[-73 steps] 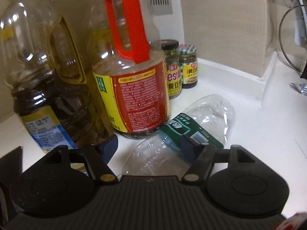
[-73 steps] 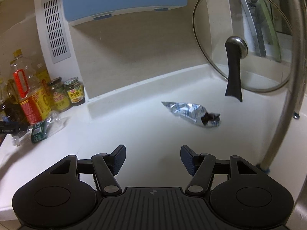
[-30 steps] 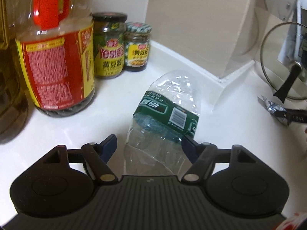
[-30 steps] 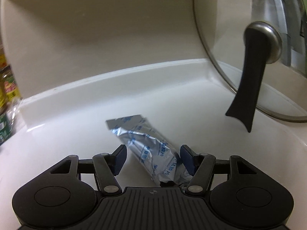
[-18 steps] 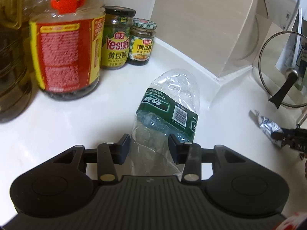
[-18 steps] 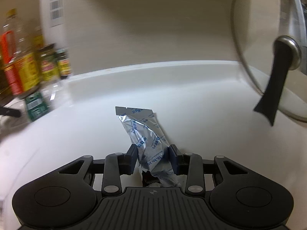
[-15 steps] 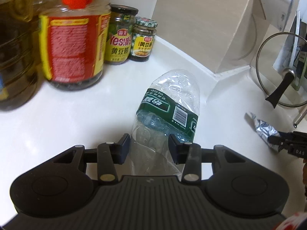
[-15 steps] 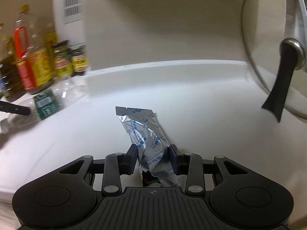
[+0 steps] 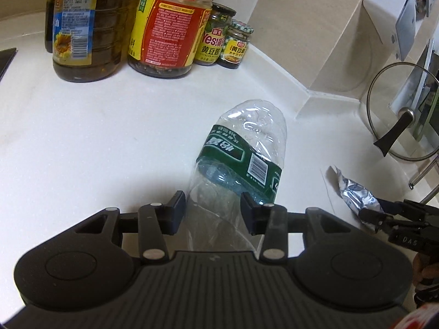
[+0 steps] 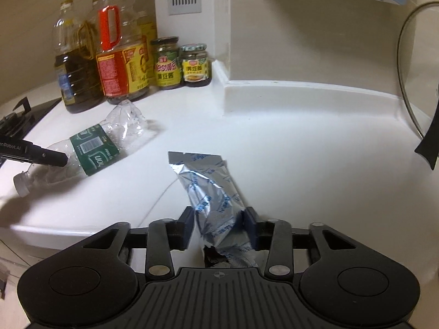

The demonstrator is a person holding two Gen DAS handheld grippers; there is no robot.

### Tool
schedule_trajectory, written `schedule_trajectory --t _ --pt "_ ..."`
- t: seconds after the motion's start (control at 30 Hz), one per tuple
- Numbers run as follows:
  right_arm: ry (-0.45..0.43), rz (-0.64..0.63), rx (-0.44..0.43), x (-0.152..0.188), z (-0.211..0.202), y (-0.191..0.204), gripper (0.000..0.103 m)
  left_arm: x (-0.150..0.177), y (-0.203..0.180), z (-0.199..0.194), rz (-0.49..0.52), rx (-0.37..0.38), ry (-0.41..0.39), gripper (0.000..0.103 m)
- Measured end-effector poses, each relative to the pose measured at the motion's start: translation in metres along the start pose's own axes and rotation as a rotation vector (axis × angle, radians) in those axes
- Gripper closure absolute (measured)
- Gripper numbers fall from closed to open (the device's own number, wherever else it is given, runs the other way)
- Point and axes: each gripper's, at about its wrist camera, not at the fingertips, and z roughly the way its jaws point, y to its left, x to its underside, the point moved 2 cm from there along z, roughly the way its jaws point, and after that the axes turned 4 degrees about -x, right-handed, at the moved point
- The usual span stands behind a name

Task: Collect trash
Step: 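Grasp the clear green-label water bottle with the left tool while the right tool grasps the silver foil packet, then carry the water bottle and foil packet down over the wastebasket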

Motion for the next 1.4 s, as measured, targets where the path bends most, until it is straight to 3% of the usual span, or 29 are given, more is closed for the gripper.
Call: schedule_trajectory --t 0.03,0.07,0.3,0.33,0.43,0.47,0.73,0.77,0.83,0.9,1.4 --pt "-0.001 -0.008 0.010 -0.002 0.001 0.002 0.031 -0.001 0.000 0.002 0.004 0.000 0.000 0.062" --pt "-0.009 -0.014 0.020 -0.003 0.002 0.002 0.029 -0.003 -0.001 0.004 0.008 0.002 -0.001 0.061" --pt "0.017 0.000 0.016 -0.003 0.013 -0.001 0.030 -0.010 -0.012 0.020 0.066 0.008 -0.002 0.060" --pt "0.020 0.006 0.017 -0.002 0.013 -0.001 0.031 -0.010 -0.015 0.021 0.080 0.006 -0.002 0.060" --pt "0.022 0.017 0.011 -0.001 0.014 -0.001 0.054 -0.007 -0.021 0.022 0.120 -0.001 -0.006 0.061" --pt "0.018 0.026 0.011 0.000 0.013 -0.001 0.055 -0.007 -0.022 0.022 0.122 0.002 -0.007 0.062" --pt "-0.008 0.041 0.018 0.006 0.004 0.005 0.058 -0.011 -0.028 0.019 0.128 -0.015 -0.021 0.069" --pt "-0.013 0.045 0.017 0.007 0.003 0.005 0.058 -0.012 -0.029 0.017 0.128 -0.010 -0.033 0.077" --pt "-0.022 0.058 0.018 0.007 0.000 0.004 0.058 -0.016 -0.029 0.011 0.117 0.011 -0.038 0.077" --pt "-0.027 0.068 0.015 0.008 -0.003 0.004 0.058 -0.017 -0.034 0.013 0.157 -0.029 -0.017 0.077" --pt "-0.057 0.127 0.027 0.013 -0.014 -0.002 0.058 -0.016 -0.037 0.010 0.154 -0.025 -0.028 0.077"
